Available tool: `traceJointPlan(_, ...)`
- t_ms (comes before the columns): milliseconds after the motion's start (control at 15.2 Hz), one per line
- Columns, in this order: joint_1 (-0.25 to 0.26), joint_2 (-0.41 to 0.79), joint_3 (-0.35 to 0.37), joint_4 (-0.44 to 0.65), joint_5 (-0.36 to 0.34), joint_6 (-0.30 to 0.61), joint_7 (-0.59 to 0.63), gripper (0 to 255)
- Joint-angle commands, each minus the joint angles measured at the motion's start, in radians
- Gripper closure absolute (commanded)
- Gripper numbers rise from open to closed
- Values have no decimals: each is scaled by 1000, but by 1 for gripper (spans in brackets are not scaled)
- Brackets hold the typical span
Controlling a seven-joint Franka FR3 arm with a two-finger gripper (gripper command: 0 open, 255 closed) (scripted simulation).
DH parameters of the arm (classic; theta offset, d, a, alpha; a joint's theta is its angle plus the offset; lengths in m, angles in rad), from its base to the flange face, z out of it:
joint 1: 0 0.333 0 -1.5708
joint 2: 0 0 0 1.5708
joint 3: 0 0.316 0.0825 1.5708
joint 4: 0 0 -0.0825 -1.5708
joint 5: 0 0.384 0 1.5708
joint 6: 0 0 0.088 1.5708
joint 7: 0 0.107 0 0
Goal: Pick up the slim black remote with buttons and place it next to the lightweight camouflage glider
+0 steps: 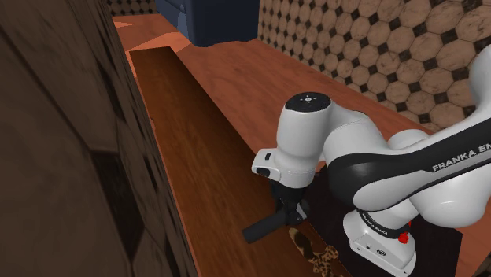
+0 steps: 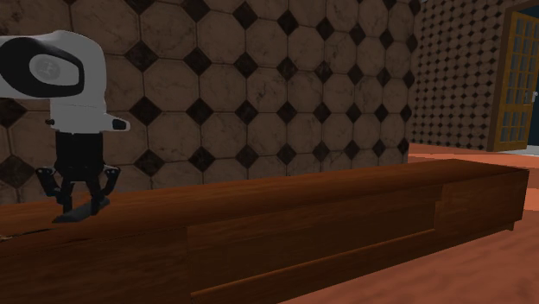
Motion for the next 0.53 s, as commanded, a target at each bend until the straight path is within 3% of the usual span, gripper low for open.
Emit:
traceJointPlan(0, 0, 28, 5, -11, 5, 39, -3, 255)
traceJointPlan(462, 1, 53, 11, -23, 10, 77, -6, 255)
